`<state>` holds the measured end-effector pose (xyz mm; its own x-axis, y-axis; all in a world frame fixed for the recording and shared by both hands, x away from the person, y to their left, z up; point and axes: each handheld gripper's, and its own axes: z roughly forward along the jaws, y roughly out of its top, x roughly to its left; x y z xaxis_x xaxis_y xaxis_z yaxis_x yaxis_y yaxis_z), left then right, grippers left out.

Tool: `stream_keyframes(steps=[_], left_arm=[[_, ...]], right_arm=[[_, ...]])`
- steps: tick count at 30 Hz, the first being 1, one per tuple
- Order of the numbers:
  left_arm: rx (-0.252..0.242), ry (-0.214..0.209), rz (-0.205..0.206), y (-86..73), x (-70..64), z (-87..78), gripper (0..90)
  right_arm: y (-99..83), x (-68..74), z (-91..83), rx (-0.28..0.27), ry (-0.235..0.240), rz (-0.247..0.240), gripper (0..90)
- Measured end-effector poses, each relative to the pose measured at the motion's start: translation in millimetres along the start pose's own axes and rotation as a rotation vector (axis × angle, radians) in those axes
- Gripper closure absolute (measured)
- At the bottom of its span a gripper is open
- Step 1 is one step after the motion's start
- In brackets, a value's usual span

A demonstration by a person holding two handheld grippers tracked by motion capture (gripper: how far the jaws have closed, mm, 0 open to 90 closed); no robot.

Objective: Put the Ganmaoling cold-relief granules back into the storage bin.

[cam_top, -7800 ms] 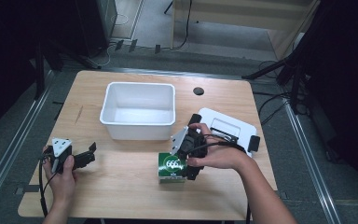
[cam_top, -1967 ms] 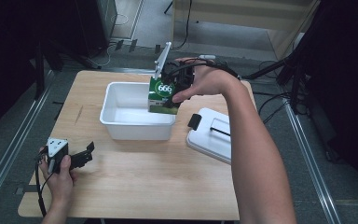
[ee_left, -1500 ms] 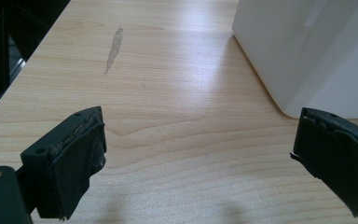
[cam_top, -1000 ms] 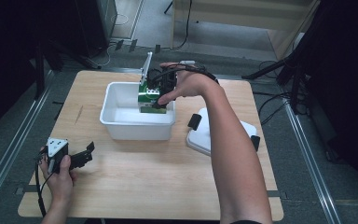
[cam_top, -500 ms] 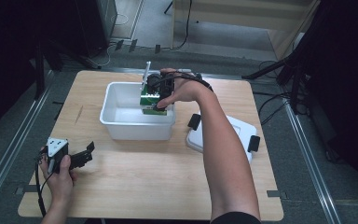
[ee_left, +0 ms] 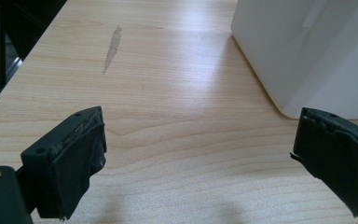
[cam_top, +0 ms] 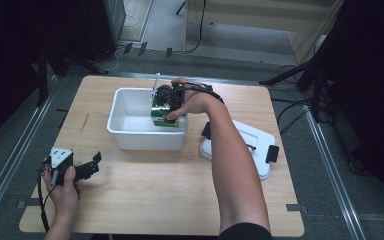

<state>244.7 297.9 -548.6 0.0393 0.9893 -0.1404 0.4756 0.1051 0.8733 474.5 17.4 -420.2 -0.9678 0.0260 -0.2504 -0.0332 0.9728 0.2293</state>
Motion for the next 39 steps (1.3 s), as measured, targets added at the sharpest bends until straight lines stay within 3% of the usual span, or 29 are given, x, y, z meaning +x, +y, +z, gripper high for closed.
stream_keyframes(steps=[6,10,28,34,39], left_arm=[[0.001,0.001,0.000,0.1,0.1,0.1,3.2],[0.003,0.001,0.002,0.1,0.2,0.0,3.2],[0.004,-0.004,0.003,-0.1,0.1,-0.2,3.2],[0.003,-0.004,0.001,-0.1,0.1,-0.1,3.2],[0.001,-0.002,0.001,0.0,0.2,0.0,3.2]], right_arm=[[-0.2,-0.8,8.1,0.017,0.007,-0.006,15.3],[-1.5,-0.6,11.5,0.040,-0.001,0.022,15.1],[-0.3,3.8,27.8,0.086,0.016,0.013,13.9],[-0.8,1.3,23.8,0.055,0.010,0.045,12.6],[-0.8,0.8,16.2,0.026,-0.006,0.038,9.4]])
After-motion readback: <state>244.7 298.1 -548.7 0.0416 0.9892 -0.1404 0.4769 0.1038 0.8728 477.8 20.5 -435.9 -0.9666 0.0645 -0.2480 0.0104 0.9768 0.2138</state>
